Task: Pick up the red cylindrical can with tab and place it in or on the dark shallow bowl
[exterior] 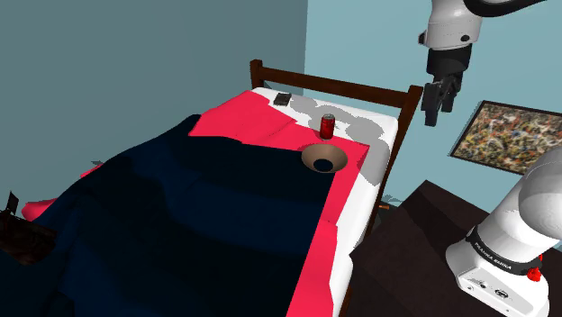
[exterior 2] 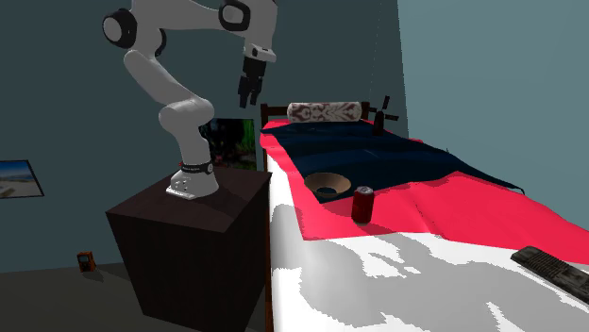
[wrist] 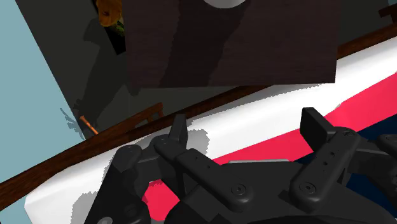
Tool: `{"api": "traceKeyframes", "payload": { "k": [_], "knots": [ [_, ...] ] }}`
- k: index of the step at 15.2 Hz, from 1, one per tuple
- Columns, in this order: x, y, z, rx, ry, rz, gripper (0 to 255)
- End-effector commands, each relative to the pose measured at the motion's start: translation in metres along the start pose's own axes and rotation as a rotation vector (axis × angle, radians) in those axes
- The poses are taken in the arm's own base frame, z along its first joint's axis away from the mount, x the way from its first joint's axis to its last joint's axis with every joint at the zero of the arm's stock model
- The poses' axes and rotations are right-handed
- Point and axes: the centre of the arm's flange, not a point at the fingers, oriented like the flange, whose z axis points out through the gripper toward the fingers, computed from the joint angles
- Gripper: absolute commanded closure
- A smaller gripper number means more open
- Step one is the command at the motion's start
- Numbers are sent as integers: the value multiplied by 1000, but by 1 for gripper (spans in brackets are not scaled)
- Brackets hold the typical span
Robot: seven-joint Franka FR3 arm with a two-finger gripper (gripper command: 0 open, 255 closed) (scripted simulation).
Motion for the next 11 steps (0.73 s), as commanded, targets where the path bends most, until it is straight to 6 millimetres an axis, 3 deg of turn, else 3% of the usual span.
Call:
{"api": "traceKeyframes", "payload": {
  "k": [1,11],
  "knots": [
    [0,0,0,0,0,0,0],
    [113,34,39,11,60,12,0]
  ]
}}
